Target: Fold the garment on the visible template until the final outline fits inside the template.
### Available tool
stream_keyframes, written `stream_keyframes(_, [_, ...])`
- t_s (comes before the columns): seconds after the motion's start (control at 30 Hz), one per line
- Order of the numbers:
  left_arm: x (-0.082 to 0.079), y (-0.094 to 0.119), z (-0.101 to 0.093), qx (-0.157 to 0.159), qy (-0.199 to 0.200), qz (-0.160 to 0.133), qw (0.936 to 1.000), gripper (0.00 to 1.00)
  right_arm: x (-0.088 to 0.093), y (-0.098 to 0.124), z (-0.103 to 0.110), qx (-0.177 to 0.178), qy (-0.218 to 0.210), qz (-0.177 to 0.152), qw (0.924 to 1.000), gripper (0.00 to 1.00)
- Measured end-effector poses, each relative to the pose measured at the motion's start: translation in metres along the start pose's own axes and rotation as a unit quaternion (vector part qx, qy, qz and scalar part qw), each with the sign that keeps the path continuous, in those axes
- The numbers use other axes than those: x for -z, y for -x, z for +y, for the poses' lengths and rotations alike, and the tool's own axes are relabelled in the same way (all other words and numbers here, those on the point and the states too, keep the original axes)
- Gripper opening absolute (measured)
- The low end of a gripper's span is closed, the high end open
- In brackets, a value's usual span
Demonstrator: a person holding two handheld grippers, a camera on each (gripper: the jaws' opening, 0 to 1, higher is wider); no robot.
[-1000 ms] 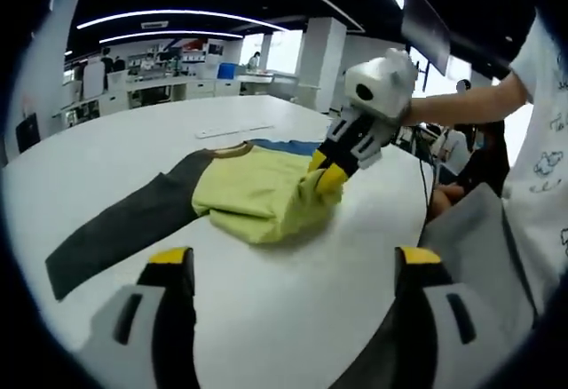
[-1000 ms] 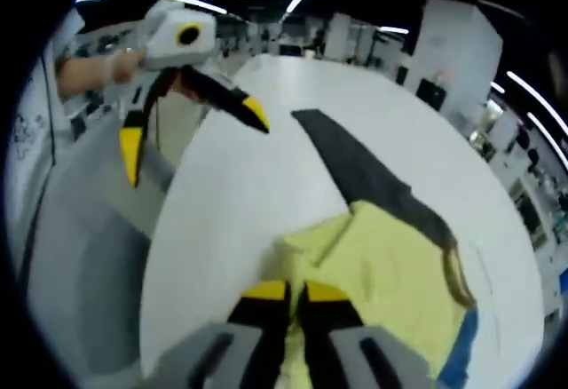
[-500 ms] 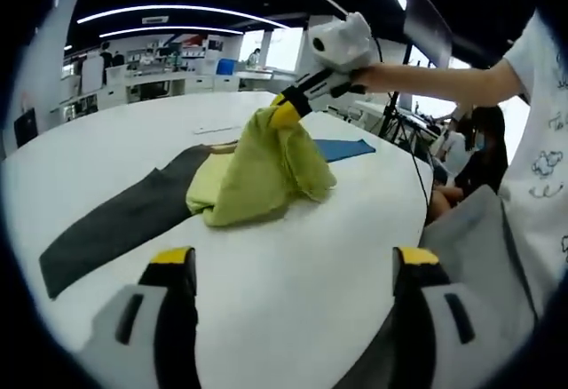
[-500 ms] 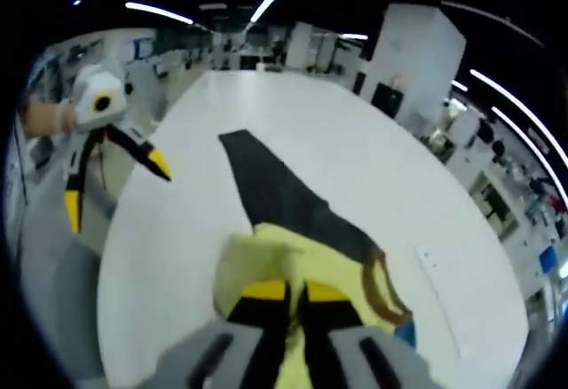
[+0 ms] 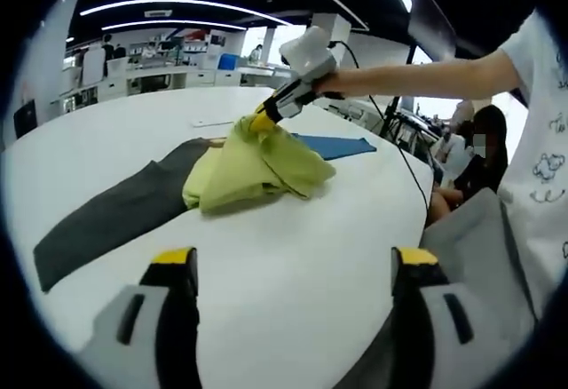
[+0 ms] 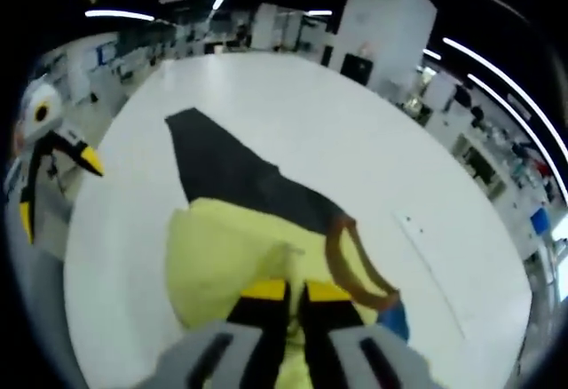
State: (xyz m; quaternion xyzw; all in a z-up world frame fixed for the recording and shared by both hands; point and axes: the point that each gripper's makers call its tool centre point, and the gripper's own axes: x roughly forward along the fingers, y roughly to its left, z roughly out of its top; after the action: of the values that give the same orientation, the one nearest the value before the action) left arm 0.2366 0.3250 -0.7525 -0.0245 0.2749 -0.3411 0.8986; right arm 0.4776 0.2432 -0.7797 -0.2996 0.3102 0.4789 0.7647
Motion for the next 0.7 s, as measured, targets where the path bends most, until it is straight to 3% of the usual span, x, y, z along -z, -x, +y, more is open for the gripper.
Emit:
stream_keyframes(0.17, [0.002,-0.002,0.0,0.001,0.006,0.0,1.0,0.86,0.003,-0.019,-0.01,-0.009,-0.012,0.008,0.9999,0.02])
stream_keyframes(0.43, [0.004,-0.004,0.002,0.001,0.01,0.0,0.9999,0.86,0.007,-0.022,-0.005,-0.021,-0.002,0.016,0.9996,0.09])
stream_keyframes(0.7, [0.006,-0.005,0.001,0.002,0.013,0.001,0.9999,0.86,0.007,-0.015,-0.004,-0.02,0.009,0.007,0.9997,0.31])
